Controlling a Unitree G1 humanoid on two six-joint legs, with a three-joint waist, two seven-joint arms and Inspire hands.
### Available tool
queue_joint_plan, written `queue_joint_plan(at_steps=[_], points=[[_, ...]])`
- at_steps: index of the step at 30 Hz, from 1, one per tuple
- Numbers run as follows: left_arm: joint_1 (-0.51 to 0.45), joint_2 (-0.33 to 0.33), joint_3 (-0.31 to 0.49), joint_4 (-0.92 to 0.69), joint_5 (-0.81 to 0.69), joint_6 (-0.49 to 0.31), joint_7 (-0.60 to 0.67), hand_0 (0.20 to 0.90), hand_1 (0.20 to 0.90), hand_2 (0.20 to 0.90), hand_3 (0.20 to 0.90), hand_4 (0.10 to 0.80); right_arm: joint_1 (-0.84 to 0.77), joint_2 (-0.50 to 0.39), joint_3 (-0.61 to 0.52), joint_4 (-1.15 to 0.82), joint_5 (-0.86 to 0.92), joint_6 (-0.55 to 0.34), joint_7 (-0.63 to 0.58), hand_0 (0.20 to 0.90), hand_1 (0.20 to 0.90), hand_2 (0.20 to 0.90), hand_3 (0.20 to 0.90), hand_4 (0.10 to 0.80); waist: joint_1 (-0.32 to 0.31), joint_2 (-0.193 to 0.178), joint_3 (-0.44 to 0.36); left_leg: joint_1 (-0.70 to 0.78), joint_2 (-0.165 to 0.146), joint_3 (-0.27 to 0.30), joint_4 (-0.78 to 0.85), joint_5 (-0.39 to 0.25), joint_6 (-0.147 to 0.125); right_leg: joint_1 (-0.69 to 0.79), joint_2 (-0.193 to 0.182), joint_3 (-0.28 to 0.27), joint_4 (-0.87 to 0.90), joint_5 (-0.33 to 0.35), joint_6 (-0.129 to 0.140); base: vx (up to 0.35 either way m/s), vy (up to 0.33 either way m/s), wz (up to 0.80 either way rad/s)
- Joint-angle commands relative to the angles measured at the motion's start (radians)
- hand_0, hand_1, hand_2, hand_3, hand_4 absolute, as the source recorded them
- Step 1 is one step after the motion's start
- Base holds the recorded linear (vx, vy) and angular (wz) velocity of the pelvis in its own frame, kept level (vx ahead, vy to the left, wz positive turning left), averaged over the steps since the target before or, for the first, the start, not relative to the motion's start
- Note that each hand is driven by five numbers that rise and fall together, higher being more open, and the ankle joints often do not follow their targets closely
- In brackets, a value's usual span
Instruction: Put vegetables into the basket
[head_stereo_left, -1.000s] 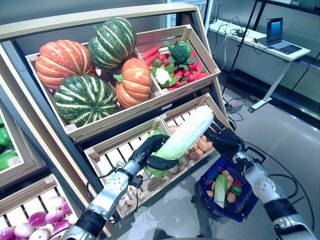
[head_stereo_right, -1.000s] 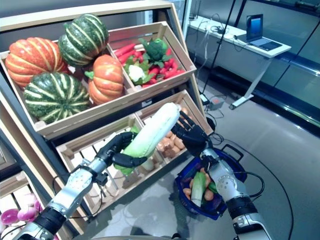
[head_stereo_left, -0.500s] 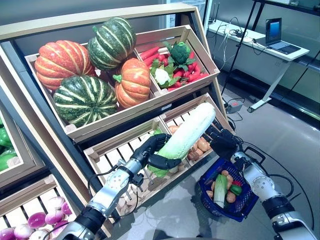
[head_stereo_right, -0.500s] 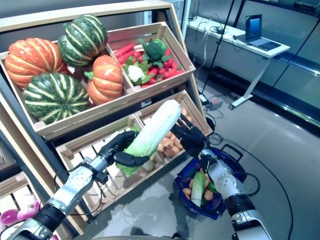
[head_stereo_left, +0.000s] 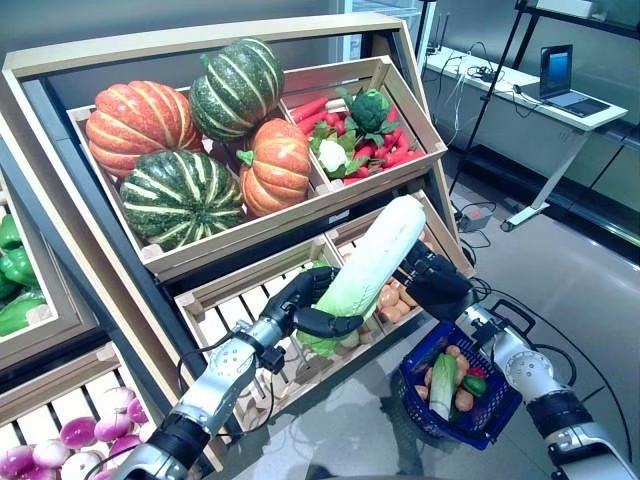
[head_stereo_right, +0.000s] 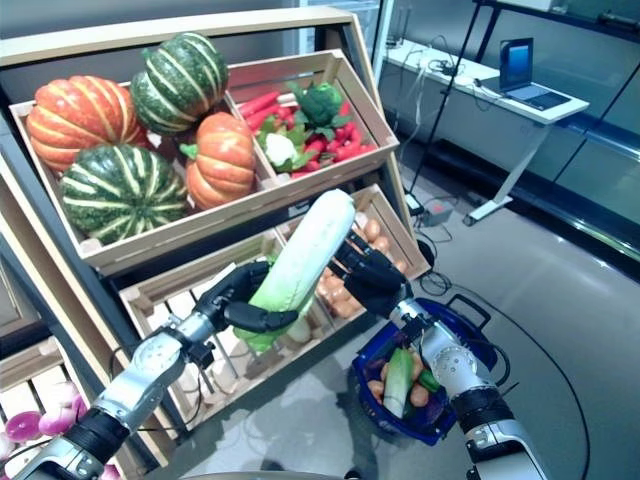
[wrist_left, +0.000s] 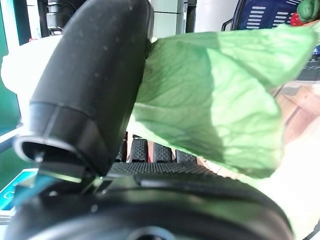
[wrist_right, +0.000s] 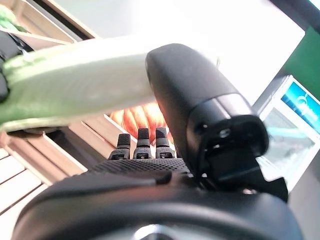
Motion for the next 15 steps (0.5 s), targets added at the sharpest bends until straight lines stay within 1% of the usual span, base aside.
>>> queue_joint_plan(at_steps=[1, 6, 9, 15], points=[[-0.126, -0.008, 0.025, -0.065, -0.021, -0.115, -0.021, 0.300, 0.300, 0.300, 0.300, 0.400, -0.075, -0.022, -0.054, -0.122, -0.030, -0.041, 0.123, 0.900, 0.900, 0.900, 0.900, 0.800, -0.020, -0.032, -0.061, -0.034, -0.027, -0.003, 0.005, -0.041, 0.027, 0.019, -0.050, 0.008, 0.014, -0.013, 0.010, 0.000, 0.000, 0.00], [-0.123, -0.016, 0.069, -0.043, -0.047, -0.104, -0.012, 0.300, 0.300, 0.300, 0.300, 0.400, -0.024, -0.048, -0.096, -0.149, -0.040, -0.048, 0.141, 0.900, 0.900, 0.900, 0.900, 0.800, -0.038, -0.036, -0.061, -0.036, -0.023, 0.006, 0.004, -0.037, 0.025, 0.012, -0.046, 0.023, 0.013, -0.009, 0.010, -0.006, 0.000, 0.00], [-0.121, -0.033, 0.096, -0.019, -0.073, -0.104, -0.005, 0.300, 0.300, 0.300, 0.300, 0.400, 0.003, -0.065, -0.129, -0.151, -0.066, -0.053, 0.145, 0.900, 0.900, 0.900, 0.900, 0.800, -0.050, -0.039, -0.061, -0.036, -0.019, 0.011, 0.002, -0.036, 0.022, 0.009, -0.043, 0.029, 0.012, -0.008, 0.009, -0.013, 0.002, -0.03], [-0.114, -0.045, 0.134, -0.011, -0.096, -0.119, 0.012, 0.300, 0.300, 0.300, 0.300, 0.400, 0.044, -0.092, -0.168, -0.147, -0.113, -0.057, 0.154, 0.900, 0.900, 0.900, 0.900, 0.800, -0.063, -0.043, -0.059, -0.040, -0.013, 0.019, 0.002, -0.030, 0.019, 0.003, -0.040, 0.035, 0.012, -0.006, 0.009, -0.010, -0.001, -0.10]])
